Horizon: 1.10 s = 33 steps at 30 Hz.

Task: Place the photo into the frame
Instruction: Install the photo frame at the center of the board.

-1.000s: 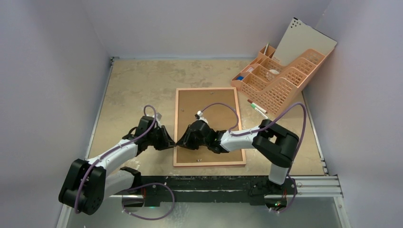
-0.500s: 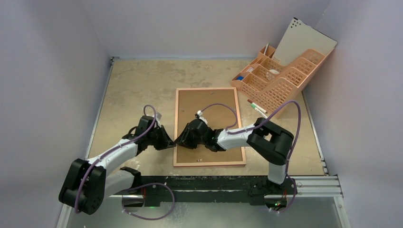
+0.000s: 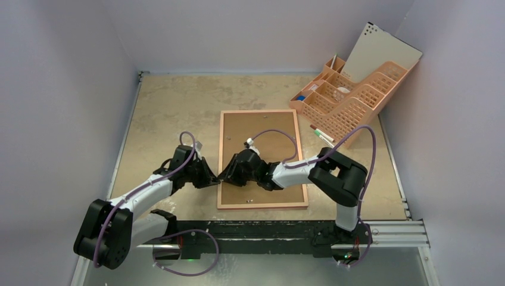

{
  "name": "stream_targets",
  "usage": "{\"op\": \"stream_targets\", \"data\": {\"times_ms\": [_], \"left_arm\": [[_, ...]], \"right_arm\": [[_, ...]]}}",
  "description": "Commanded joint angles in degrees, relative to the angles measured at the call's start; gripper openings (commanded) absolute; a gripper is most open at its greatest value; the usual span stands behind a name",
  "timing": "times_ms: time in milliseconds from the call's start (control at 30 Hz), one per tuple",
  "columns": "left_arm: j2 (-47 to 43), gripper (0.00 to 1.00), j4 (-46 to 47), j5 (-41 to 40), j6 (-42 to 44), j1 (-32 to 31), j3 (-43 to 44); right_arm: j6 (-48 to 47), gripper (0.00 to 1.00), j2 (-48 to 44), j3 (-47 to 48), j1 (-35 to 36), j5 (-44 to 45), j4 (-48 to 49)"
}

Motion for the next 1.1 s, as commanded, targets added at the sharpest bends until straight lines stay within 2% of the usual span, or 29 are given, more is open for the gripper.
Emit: {"op": "stream_targets", "data": {"times_ms": [0,200,300,367,533,633,700,767,933,1067], "left_arm": [[0.95,0.0,-2.32,-1.04,-0.37,-0.8,-0.8],[-0.38,0.0,-2.61,-0.87,-1.16,-0.8,-0.94],[-1.23,0.11,-2.76,-0.86,-1.4,-0.8,-1.14],[-1.89,0.14,-2.57,-0.73,-1.65,-0.8,-1.51],[-3.25,0.2,-0.3,2.33,-2.7,-0.84,-3.39],[-3.12,0.2,1.02,3.84,-3.16,-1.6,-4.36],[-3.16,0.18,1.58,4.14,-3.36,-2.86,-4.72],[-3.31,0.12,1.72,4.07,-3.58,-4.44,-4.97],[-4.59,0.09,1.98,3.33,-3.97,-8.06,-5.62],[-5.5,0.17,2.42,2.7,-3.73,-10.29,-5.75]], "right_arm": [[0.32,0.39,2.33,-0.63,-0.77,3.38,7.68],[0.27,0.36,1.48,-2.18,-0.88,3.64,11.75],[0.39,0.3,-0.9,-4.81,-0.88,5.68,13.09],[0.56,0.27,-3.41,-6.99,-0.86,8.59,13.91],[0.51,0.25,-8.6,-9.54,-0.71,11.67,10.0],[0.8,0.31,-10.01,-9.22,-0.64,11.59,6.25],[0.83,0.35,-10.33,-8.57,-0.4,10.8,3.91],[0.88,0.37,-10.75,-7.79,-0.07,10.31,0.71],[0.93,0.37,-12.49,-7.93,1.02,11.3,-4.96],[-0.44,0.31,-13.95,-9.73,1.3,10.68,-5.23]]}}
